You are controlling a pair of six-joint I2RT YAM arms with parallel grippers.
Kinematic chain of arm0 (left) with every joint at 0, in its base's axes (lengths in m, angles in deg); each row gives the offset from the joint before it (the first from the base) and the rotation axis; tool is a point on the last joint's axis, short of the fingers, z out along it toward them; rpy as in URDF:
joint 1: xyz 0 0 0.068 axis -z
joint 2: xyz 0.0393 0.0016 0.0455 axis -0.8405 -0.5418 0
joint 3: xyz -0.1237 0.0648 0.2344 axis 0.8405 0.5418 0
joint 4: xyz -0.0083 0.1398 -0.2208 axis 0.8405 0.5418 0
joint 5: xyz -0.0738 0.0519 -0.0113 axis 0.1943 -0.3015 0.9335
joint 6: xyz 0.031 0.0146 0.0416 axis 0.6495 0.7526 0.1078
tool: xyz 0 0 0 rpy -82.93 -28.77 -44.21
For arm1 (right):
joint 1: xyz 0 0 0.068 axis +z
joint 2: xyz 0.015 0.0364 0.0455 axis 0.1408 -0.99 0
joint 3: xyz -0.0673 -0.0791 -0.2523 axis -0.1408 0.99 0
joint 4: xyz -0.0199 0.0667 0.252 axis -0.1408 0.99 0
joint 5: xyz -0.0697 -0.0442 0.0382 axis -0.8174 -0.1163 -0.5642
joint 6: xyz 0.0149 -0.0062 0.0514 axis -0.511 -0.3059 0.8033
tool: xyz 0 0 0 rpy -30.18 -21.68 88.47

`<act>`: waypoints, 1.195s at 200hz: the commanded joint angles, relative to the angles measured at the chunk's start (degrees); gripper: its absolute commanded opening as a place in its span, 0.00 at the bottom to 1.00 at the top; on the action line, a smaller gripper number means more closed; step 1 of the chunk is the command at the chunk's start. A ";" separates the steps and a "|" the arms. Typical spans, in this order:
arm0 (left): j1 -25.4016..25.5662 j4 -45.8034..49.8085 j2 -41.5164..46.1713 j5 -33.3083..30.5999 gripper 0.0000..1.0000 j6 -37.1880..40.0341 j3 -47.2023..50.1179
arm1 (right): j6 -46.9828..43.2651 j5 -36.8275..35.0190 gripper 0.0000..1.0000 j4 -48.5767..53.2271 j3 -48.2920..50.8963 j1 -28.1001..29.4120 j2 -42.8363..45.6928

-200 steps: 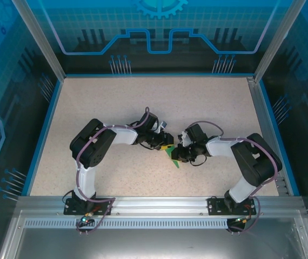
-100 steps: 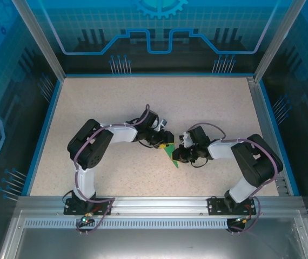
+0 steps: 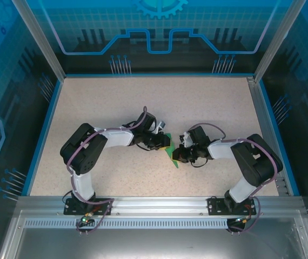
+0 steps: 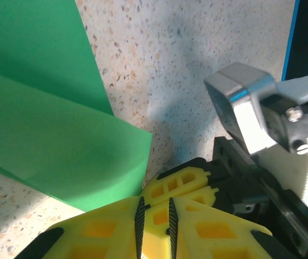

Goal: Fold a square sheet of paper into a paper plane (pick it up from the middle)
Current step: Fold the wing for the fifth time at the center of the table.

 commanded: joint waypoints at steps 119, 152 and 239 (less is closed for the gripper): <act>-2.31 -1.46 -6.16 -7.68 0.27 -0.19 -0.72 | -1.90 -7.28 0.02 10.55 2.59 2.18 -4.20; -3.79 -0.02 -6.95 -7.64 0.27 1.28 -2.74 | -2.28 -7.28 0.01 10.58 3.15 2.18 -4.28; -8.64 4.08 -9.60 -7.51 0.27 5.24 -7.08 | -2.61 -6.66 0.01 10.22 3.21 2.12 -4.89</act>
